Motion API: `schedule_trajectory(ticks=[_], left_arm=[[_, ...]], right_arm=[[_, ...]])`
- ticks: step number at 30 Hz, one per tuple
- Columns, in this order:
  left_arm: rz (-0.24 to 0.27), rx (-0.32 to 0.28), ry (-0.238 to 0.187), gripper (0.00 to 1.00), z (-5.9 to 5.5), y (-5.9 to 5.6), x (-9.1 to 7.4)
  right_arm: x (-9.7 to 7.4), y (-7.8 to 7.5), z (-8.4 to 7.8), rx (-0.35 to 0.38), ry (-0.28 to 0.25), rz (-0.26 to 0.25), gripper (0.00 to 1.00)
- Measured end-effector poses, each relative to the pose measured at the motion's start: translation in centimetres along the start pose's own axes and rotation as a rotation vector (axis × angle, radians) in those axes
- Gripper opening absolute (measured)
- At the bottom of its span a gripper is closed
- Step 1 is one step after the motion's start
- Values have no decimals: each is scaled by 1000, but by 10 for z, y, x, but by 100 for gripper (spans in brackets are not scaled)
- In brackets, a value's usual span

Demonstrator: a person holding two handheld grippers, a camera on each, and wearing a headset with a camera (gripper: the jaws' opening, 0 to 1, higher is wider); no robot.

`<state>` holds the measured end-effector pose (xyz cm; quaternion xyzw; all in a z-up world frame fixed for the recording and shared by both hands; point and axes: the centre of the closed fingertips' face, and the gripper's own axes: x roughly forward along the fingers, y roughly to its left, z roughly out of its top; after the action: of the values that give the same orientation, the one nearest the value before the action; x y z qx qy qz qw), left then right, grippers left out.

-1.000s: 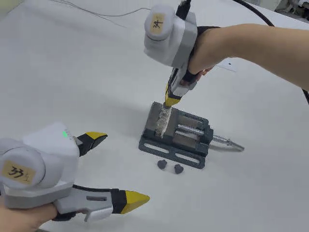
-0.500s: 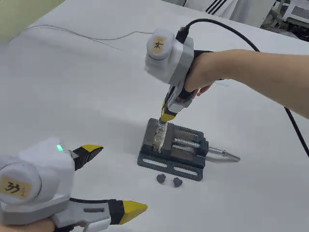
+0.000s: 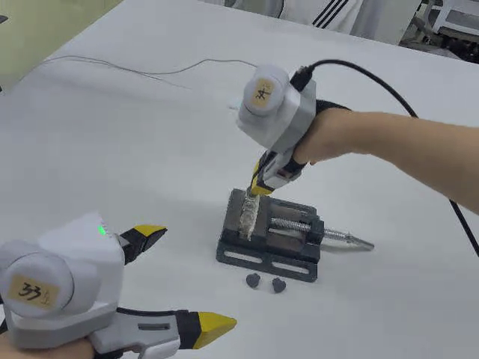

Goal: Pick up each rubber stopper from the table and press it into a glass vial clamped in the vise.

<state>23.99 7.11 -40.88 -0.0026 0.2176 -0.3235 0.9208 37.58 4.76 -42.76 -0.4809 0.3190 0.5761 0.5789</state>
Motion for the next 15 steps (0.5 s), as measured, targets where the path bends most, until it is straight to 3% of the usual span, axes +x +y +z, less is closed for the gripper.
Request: schedule_trajectory(ticks=[2,4,7,10,13,15], left_arm=[[-1,-1,-7,89,2,-1,0],[-7,0,-8,89,3,-3,1],[-18,16,-4,89,5,-6,2],[-17,16,-15,89,8,-6,1],[-14,17,-16,89,8,-6,0],[-15,17,-19,89,8,-7,-1]], right_arm=[[-1,3,-1,-35,-35,-42,0],[1,2,-2,-27,-51,-49,0],[2,-1,-2,23,-57,-57,0],[1,-4,-3,21,-50,-77,0],[-4,-10,-4,38,-52,-106,13],[-8,-8,-2,94,-96,-100,25]])
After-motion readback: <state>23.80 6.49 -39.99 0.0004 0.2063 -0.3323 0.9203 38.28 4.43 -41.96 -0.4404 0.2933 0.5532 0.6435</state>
